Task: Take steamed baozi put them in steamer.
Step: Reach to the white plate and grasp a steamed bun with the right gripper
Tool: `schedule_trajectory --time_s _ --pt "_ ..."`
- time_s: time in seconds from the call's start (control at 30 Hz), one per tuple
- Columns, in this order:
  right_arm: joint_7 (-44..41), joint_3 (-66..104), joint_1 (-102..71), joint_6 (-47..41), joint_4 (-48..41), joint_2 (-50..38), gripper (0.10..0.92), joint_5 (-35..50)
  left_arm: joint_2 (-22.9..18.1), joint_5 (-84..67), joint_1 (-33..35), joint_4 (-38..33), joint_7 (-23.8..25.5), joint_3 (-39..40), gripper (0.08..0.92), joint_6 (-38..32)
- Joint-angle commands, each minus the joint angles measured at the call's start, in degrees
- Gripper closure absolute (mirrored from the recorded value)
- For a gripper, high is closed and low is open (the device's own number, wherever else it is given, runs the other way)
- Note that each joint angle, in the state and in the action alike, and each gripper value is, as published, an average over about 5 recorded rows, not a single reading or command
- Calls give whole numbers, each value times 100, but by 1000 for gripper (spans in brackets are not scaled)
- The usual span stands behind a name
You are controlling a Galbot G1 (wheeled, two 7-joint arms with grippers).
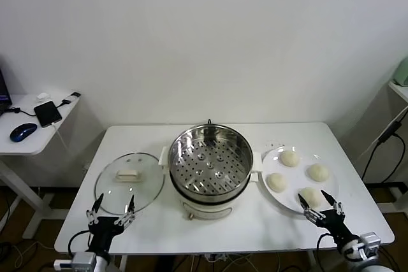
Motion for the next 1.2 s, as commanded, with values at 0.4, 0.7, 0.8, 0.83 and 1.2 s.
schedule_trajectory --time_s 0.4,0.7,0.8,0.83,1.2 --pt "-2297 62 2469 -789 -640 -2008 203 -3024 -5 22 -3 35 -59 3 177 -114" --pt "-5547 -2870 5975 -464 -1949 -2610 203 -5297 -53 3 17 -96 -57 -63 177 -110" --pt "-5983 -4090 7218 -250 -2577 -2346 203 -5705 -71 -3 58 -114 -72 -74 177 -128" --pt "-6048 -4426 7550 -169 -2799 -2228 203 -5809 -77 -5 83 -127 -83 -77 177 -142" --pt "-6431 -5189 8715 658 -5229 -435 203 -6883 -170 -13 323 -238 -124 -105 177 -219"
